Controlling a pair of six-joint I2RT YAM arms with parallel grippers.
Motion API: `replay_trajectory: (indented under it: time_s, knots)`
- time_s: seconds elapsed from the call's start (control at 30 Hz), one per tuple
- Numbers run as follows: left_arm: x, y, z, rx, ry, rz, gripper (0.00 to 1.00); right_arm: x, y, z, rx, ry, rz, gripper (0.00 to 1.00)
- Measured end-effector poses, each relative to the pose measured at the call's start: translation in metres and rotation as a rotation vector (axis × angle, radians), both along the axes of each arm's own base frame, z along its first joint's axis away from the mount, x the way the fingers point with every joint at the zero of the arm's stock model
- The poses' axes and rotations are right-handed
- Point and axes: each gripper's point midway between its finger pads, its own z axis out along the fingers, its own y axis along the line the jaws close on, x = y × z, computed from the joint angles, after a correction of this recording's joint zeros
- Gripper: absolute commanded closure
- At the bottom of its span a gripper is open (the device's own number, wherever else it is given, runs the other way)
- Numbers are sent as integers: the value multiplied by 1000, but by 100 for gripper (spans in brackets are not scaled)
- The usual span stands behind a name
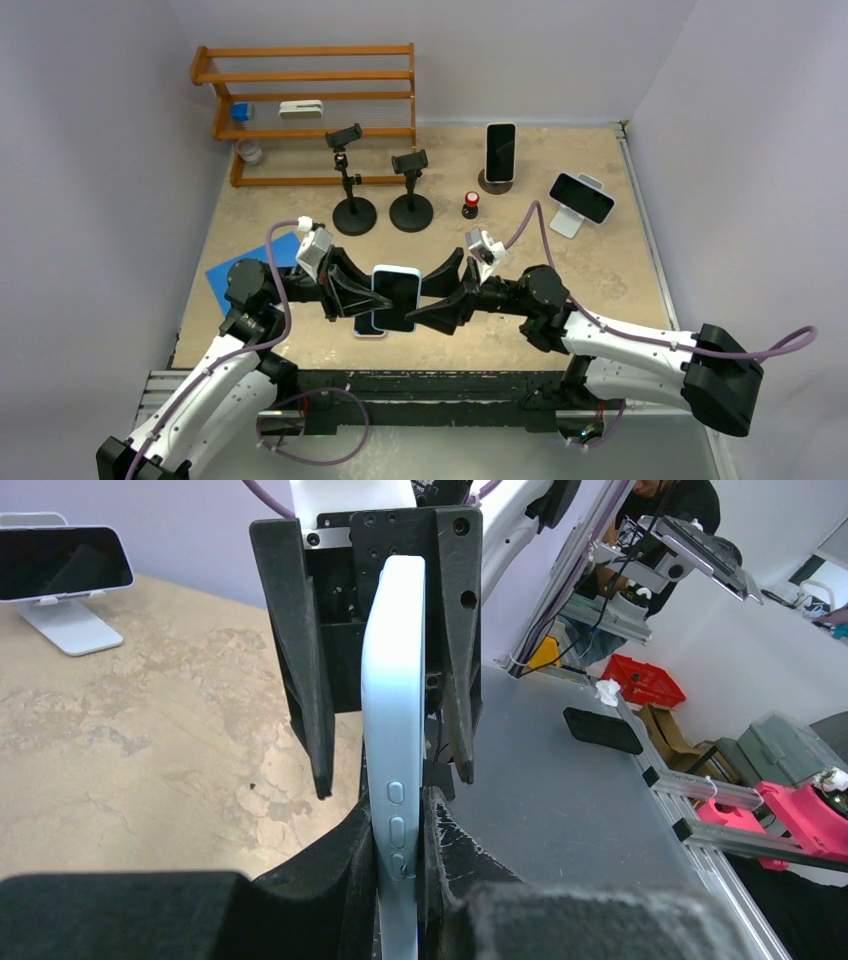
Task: Remove the phone from the phone stand
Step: Place the phone at the center of the board.
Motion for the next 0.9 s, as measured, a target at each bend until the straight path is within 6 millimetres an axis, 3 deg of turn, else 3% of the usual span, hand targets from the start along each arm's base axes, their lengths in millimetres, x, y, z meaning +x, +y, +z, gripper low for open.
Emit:
replay_trajectory:
  time_s: [0.17,0.5,0.67,0.8,0.9]
  knots:
    - [2,-1,-1,2,6,1,100,0,6,-2,-9,18,11,44]
    - [4,-1,-2,5,18,16,100,1,19,-1,-14,38,17,61]
    - [4,0,-3,6,22,24,100,1,22,-2,-20,43,14,75]
    - [6,0,-2,4,30,41,100,4,23,-4,-25,37,-2,100]
    - [8,0,-4,7,45,53,100,7,22,-6,-36,37,-24,100]
